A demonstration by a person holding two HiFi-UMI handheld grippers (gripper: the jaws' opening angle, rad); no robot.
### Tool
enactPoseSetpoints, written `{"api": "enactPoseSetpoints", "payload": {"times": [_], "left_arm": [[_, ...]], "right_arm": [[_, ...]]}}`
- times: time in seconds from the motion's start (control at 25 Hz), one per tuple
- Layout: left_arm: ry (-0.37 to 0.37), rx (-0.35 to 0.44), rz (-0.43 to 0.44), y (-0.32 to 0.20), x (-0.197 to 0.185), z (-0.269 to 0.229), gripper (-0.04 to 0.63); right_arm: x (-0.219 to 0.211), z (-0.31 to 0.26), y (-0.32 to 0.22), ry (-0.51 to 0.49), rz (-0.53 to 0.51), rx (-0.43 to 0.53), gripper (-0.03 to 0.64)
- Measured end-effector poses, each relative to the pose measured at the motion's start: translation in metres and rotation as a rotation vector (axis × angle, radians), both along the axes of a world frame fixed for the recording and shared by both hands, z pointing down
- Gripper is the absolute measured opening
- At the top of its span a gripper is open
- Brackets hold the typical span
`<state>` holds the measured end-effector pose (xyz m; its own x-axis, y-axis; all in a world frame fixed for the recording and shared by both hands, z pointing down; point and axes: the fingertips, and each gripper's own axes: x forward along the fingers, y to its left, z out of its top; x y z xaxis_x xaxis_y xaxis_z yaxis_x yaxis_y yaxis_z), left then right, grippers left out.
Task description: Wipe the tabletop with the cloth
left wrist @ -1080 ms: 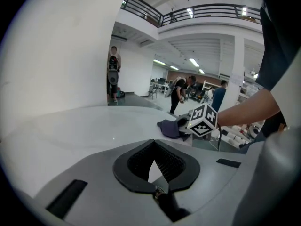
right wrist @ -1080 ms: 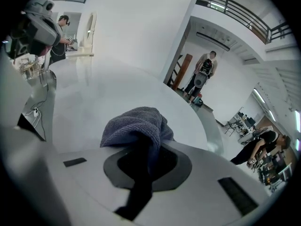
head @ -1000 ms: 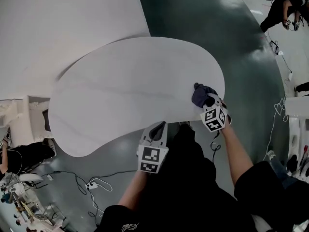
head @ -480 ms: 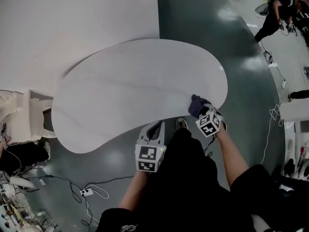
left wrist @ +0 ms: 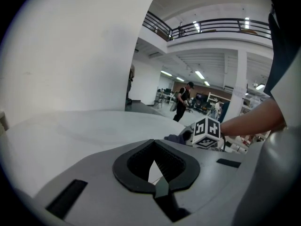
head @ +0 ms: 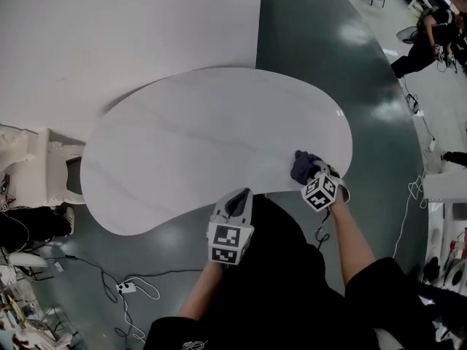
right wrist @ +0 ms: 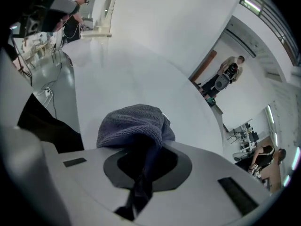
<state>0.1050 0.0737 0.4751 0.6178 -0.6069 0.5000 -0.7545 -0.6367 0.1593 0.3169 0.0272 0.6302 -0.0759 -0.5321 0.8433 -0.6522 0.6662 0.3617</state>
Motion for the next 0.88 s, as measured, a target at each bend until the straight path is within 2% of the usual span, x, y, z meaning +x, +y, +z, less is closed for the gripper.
{"api": "enactPoseSetpoints", "payload": {"times": [0.24, 0.44, 0.64, 0.88], "left_arm": [[-0.053, -0.019, 0.053, -0.053, 0.005, 0.002, 0.008], [-0.075, -0.04, 0.096, -0.102, 0.033, 0.004, 0.008], [-0.079, -0.118, 0.127, -0.126, 0.057, 0.021, 0.008], [-0.108, -0.195, 0.119, -0.148, 0.07, 0.042, 0.008]], "right_arm": [[-0.001, -0.006, -0.062, -0.092, 0.054, -0.035, 0.017], [0.016, -0.01, -0.123, -0.132, 0.101, -0.019, 0.017], [0.035, -0.012, -0.175, -0.184, 0.16, 0.006, 0.017], [0.058, -0.016, -0.235, -0.176, 0.155, 0.061, 0.017]]}}
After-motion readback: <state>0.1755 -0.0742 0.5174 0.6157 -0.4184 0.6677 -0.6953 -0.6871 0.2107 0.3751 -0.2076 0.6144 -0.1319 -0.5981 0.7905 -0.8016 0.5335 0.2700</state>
